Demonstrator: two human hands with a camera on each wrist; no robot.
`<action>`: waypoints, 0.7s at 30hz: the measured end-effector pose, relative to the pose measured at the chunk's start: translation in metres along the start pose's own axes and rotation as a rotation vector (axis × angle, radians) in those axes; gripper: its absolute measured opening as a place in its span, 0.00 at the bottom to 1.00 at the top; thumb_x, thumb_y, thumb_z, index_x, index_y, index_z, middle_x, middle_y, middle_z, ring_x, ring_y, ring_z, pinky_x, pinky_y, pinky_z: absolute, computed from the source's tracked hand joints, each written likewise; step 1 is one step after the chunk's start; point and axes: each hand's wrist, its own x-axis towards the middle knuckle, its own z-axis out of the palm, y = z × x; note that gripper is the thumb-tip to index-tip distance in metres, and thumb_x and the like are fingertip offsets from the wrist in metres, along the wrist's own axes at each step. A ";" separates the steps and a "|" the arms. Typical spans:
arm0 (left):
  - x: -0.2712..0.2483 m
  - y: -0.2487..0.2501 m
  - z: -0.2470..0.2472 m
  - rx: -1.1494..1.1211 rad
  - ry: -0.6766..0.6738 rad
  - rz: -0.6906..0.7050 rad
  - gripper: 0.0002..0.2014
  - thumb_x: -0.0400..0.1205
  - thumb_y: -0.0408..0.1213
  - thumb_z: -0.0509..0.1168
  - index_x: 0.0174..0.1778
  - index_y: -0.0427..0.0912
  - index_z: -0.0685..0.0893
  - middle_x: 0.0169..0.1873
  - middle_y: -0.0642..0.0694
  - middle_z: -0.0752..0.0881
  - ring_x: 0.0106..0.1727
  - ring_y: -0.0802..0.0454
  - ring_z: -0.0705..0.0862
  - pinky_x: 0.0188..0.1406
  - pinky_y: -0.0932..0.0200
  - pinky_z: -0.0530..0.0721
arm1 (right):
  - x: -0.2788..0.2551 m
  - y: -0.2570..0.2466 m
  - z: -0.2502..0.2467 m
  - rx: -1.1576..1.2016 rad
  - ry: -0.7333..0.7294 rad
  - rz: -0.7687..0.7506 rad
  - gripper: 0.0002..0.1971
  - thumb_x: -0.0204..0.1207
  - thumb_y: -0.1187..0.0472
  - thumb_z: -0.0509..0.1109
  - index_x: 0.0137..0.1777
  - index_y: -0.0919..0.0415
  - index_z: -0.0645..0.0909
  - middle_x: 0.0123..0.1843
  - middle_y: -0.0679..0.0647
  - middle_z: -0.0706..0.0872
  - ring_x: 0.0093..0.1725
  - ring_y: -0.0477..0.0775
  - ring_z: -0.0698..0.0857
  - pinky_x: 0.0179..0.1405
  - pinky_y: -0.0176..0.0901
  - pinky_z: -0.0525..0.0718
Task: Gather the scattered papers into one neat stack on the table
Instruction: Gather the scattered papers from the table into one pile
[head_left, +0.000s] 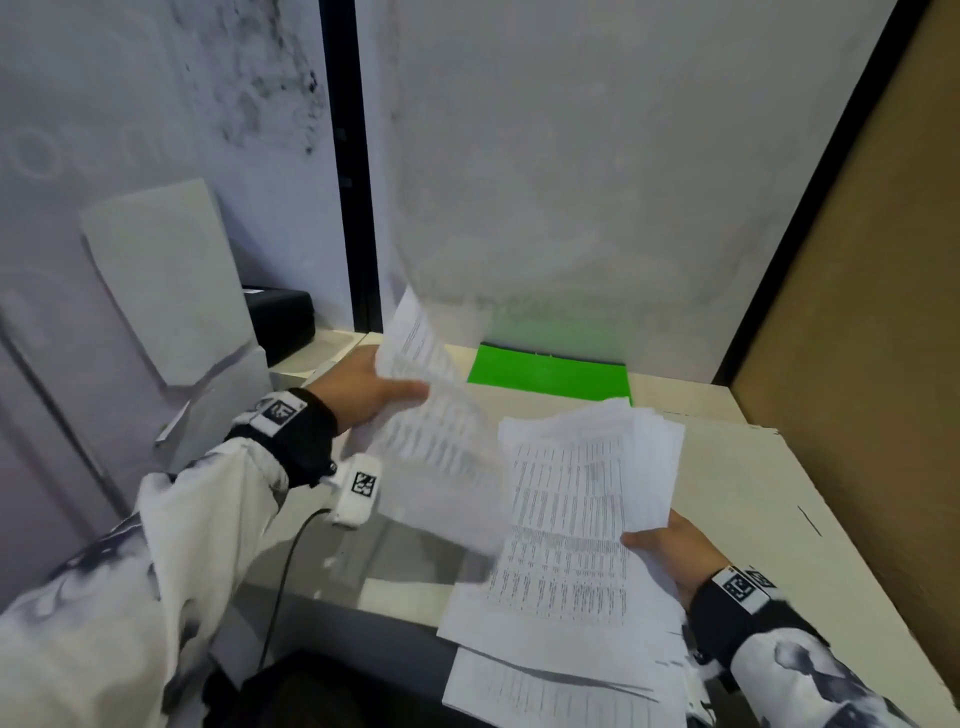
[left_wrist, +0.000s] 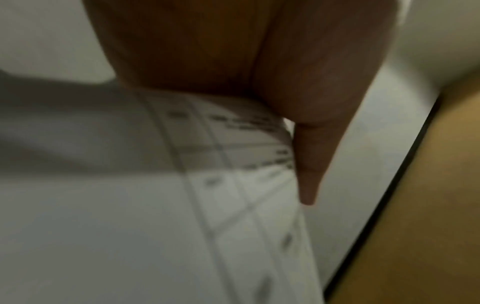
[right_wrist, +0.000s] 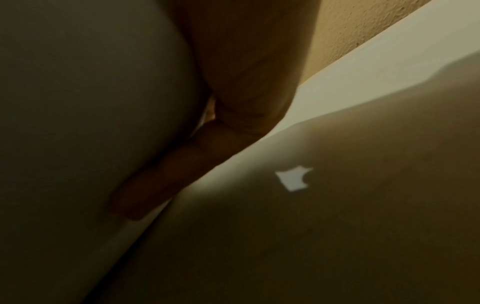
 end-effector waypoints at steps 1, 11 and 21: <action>-0.003 0.016 0.007 -0.196 -0.055 0.057 0.14 0.78 0.30 0.74 0.59 0.40 0.88 0.53 0.41 0.93 0.55 0.42 0.92 0.57 0.46 0.91 | -0.002 -0.001 0.006 -0.007 0.004 -0.018 0.37 0.68 0.84 0.72 0.79 0.71 0.73 0.74 0.68 0.83 0.74 0.69 0.81 0.77 0.63 0.75; -0.002 -0.053 0.102 -0.118 -0.133 -0.188 0.17 0.78 0.33 0.75 0.63 0.42 0.87 0.56 0.47 0.92 0.53 0.50 0.92 0.63 0.47 0.88 | -0.030 -0.031 0.036 -0.044 -0.072 -0.136 0.21 0.76 0.77 0.72 0.67 0.63 0.85 0.59 0.57 0.95 0.58 0.56 0.94 0.48 0.45 0.93; 0.000 -0.055 0.131 -0.442 0.052 -0.314 0.34 0.72 0.16 0.75 0.69 0.42 0.70 0.63 0.33 0.84 0.62 0.36 0.87 0.44 0.55 0.93 | -0.025 -0.049 0.041 -0.087 0.125 -0.212 0.21 0.87 0.71 0.57 0.78 0.69 0.76 0.69 0.54 0.90 0.71 0.55 0.85 0.74 0.47 0.81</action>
